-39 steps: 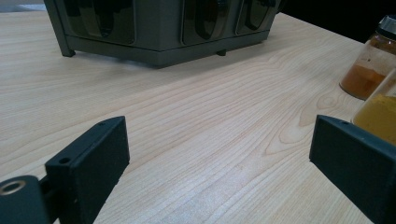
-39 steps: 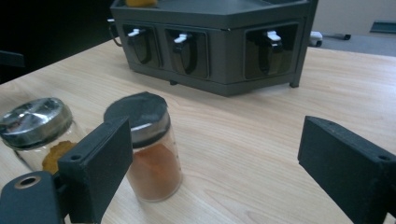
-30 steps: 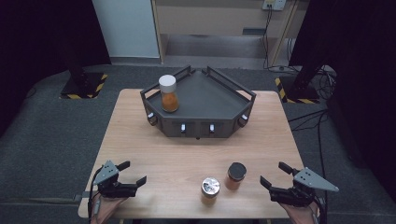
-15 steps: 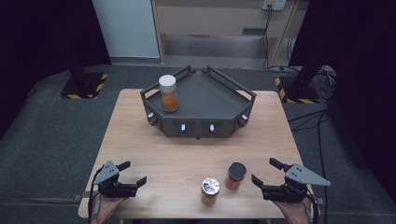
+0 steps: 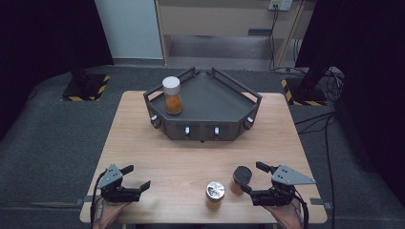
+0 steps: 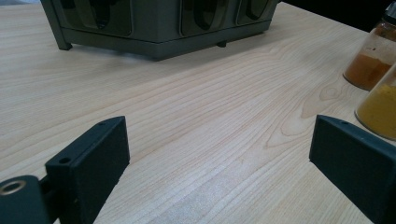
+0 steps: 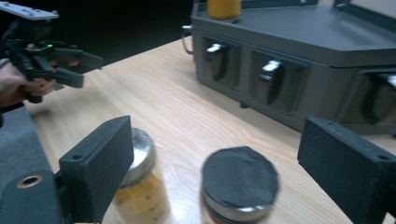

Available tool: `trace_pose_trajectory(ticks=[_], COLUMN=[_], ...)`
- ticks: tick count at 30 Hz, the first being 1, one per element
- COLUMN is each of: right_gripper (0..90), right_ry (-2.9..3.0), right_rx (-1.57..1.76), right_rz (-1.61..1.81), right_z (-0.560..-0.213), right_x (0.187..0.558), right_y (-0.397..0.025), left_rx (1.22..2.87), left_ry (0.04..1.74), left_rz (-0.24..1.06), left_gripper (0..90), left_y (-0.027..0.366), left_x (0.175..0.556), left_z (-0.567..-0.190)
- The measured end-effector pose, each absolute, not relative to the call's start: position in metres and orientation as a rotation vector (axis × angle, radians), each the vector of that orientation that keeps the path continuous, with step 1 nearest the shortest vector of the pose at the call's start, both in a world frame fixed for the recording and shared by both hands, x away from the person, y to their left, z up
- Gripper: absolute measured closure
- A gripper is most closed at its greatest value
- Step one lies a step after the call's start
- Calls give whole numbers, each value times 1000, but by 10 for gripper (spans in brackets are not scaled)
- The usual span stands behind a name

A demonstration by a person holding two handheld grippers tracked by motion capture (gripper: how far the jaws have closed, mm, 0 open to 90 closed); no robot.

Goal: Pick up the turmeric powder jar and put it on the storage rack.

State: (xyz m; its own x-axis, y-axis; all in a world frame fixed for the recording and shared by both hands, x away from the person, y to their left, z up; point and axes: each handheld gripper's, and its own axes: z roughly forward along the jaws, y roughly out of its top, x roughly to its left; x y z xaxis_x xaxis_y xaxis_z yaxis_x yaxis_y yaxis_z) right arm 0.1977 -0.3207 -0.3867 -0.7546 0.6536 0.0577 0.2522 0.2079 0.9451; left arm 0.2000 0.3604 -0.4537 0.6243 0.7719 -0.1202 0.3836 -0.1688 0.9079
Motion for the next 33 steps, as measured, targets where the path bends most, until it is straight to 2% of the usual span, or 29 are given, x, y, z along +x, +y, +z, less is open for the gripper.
trace_pose_trajectory(ticks=[33], right_gripper=[130], right_ry=[2358], right_rx=[694], right_rz=[1594], right_z=[-400], right_x=[223], right_y=[-267], left_rx=[1800], left_ry=[936], left_rz=[454], left_gripper=[43], left_y=[359], left_x=[201], left_z=[-452])
